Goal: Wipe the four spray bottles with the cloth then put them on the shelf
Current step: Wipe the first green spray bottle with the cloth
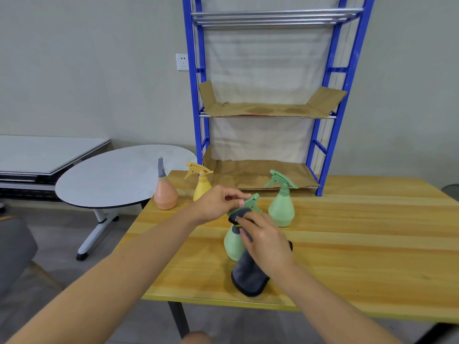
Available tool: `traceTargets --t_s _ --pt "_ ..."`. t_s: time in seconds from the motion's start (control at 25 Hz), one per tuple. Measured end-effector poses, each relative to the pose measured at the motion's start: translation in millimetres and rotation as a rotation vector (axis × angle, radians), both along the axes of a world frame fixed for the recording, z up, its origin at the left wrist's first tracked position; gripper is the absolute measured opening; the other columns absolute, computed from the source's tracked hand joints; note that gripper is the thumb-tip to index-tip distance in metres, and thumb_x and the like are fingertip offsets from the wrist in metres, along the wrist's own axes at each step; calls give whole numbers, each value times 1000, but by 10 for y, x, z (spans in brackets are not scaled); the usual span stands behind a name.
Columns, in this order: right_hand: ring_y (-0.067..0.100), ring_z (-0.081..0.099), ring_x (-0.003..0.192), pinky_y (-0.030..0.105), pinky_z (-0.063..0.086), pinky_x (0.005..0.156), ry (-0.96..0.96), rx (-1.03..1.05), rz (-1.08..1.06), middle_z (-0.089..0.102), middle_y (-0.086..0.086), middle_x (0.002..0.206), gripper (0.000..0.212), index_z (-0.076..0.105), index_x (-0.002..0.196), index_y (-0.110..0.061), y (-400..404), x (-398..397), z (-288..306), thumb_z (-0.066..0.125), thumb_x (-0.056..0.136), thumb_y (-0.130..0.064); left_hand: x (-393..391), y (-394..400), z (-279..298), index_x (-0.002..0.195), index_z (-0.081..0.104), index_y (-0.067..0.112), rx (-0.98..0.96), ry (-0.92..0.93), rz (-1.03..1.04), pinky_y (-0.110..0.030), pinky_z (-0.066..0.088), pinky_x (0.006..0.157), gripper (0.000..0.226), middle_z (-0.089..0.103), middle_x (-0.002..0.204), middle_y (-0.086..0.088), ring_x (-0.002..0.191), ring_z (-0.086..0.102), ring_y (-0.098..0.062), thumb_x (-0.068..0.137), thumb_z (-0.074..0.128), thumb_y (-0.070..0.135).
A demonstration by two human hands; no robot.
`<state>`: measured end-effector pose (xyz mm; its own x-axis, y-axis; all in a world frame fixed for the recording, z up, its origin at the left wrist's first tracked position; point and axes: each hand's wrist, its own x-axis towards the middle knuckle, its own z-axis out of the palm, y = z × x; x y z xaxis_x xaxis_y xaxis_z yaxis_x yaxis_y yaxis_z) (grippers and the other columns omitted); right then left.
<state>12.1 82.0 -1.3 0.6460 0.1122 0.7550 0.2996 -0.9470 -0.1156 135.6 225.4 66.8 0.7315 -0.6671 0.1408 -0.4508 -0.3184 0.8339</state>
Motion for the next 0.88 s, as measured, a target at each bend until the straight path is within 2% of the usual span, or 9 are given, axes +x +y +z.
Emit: traceTargets --t_s 0.16,0.28,0.36,0.48,0.56,0.64,0.76,0.88 --pt "21 57 84 34 54 73 -115 117 -149 66 -3 103 23 74 103 -12 -171 119 129 75 81 -8 -8 -30 -74 124 73 18 -57 38 7 -19 46 67 27 70 86 4 73 52 -6 99 64 15" --pt "21 54 85 33 51 75 -106 -129 6 64 -2 106 19 70 106 -13 7 62 -71 65 89 -9 -21 -18 -97 124 72 14 -99 94 16 -15 49 73 27 73 95 21 83 60 1 99 63 12" --pt "21 54 86 33 51 73 -78 -240 87 63 -3 108 18 68 110 -14 39 40 -118 59 94 -12 -38 -3 -83 124 72 13 -102 113 6 -13 50 79 27 73 104 22 92 63 5 100 62 11" --pt "22 57 87 34 52 73 -111 -17 -41 65 -2 108 20 71 107 -13 -195 145 36 69 87 -10 -29 -7 -98 121 73 18 -134 119 0 -22 50 89 25 74 116 6 101 61 -6 100 62 12" --pt "22 57 87 35 53 72 -124 135 -158 65 -2 106 24 73 106 -11 -334 194 98 74 82 -8 -40 -10 -108 120 73 20 -142 148 -2 -24 49 85 24 74 114 2 97 58 -9 100 62 13" --pt "23 58 88 36 53 73 -117 124 -138 65 -1 106 25 72 106 -10 -270 192 56 75 82 -7 -40 -6 -131 121 73 18 -151 162 -2 -23 49 84 24 74 113 4 96 58 -10 100 62 14" --pt "23 57 85 33 51 76 -110 -91 8 64 0 106 21 71 107 -11 -143 121 -27 69 86 -6 -24 20 -152 123 72 17 -157 160 -6 -27 52 95 25 73 123 9 107 62 -10 100 62 15" --pt "24 57 82 36 54 69 -53 34 -93 65 -1 102 19 73 99 -11 -408 222 -14 73 81 -6 -20 17 -159 122 73 19 -155 161 -20 -19 51 83 25 74 114 10 98 61 -6 100 62 14"
